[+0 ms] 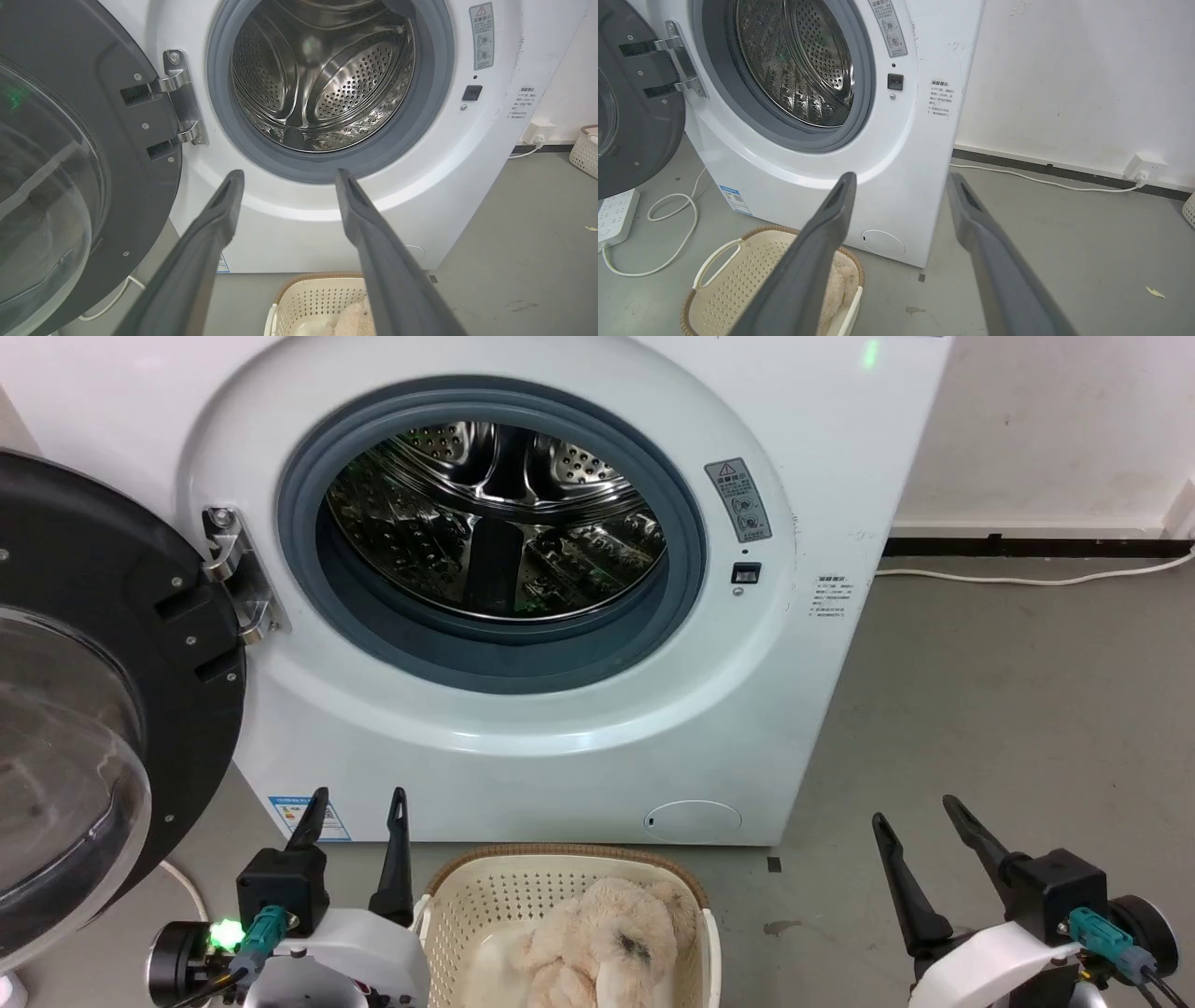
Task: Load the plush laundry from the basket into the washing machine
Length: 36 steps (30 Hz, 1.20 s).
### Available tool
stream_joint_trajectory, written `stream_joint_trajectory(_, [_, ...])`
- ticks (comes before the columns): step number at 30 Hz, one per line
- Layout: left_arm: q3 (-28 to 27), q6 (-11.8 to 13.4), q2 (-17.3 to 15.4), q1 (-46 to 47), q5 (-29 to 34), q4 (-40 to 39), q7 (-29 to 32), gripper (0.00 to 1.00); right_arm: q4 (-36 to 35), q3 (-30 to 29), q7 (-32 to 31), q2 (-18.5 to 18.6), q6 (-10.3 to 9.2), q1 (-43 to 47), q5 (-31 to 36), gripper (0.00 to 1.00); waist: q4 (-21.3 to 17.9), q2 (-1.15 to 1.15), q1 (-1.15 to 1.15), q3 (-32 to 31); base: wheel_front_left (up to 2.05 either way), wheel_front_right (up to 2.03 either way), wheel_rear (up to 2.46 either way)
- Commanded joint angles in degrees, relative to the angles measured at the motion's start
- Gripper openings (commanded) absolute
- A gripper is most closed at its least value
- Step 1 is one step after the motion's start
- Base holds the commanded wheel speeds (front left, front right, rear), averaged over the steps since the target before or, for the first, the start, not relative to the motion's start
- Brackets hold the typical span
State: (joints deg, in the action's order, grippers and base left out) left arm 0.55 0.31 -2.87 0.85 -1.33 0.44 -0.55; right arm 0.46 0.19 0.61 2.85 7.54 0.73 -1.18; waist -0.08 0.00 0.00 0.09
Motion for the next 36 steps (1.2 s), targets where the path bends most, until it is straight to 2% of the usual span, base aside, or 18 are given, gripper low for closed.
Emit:
stream_joint_trajectory(1, [0.1,-0.1,0.0,-0.5,-0.5,0.2,-0.5,1.00,0.2,0.1,0.5,0.0,0.00,0.5,-0.7,1.00,0.0,0.00,0.00,0.0,0.00,0.00,0.00])
stream_joint_trajectory(22, [2.9,-1.5,-0.6,3.5,-4.7,5.0,-0.8,1.00,-0.2,-0.1,3.0,0.0,-0.01,-0.4,-4.4,1.00,-2.0,0.00,0.00,4.7,0.00,0.00,0.00])
stream_joint_trajectory(36, [6.8,-2.7,-1.4,10.5,-7.6,13.6,2.4,1.00,-0.4,0.0,4.8,0.0,-0.02,-2.2,-8.4,1.00,-6.2,0.00,0.00,11.4,0.00,0.00,0.00])
